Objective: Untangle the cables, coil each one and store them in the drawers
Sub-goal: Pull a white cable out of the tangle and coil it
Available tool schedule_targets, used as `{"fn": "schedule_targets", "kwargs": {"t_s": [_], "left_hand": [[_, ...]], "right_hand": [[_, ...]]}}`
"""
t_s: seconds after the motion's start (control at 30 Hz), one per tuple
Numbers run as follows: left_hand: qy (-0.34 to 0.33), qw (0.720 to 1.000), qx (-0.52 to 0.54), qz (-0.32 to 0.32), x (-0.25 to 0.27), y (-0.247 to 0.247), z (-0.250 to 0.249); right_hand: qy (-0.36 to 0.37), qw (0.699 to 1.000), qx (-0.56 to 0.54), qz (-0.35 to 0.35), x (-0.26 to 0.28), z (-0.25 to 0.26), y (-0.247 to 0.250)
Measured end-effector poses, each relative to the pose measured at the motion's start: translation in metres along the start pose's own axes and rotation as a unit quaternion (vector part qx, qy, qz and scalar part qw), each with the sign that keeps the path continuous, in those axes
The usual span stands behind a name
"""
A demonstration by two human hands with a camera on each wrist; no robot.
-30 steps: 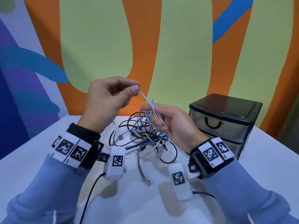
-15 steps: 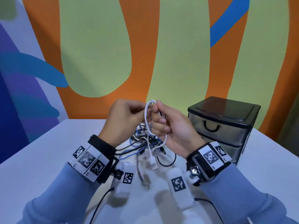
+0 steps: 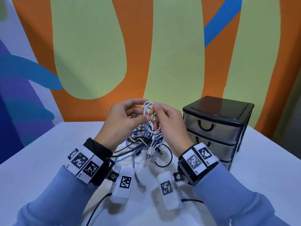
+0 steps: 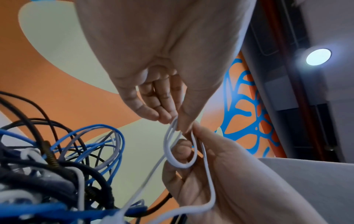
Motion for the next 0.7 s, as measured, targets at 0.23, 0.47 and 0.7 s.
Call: {"fn": "schedule_targets", "kwargs": {"t_s": [0.23,0.47,0.7], "left_hand": [[-0.025,0.999,0.033,0.016,0.000,-0.002,-0.006],[-0.226,0.931,-0.287,0.016,0.006,-0.006,-0.022],[-0.151,0.984,-0.053,-0.072,0.000,0.003,-0.022]], "right_hand": [[0.012,0.999,0.033,0.006,0.002,0.004,0.003],[-0.037,0.998,-0.032,0.040,-0.003,-0.006,0.000],[-0.074,0.991,-0.093,0.064,0.000,-0.002,-0.003]]}}
Point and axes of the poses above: each hand's wrist, its own x-axis away from the middle knuckle, its own y-axis out of the back of the hand, z = x × y, the point moved 5 cm from there along -x, towards the middle knuckle, and after that the axes turned 13 degrees about -y, right-handed, at the moved point
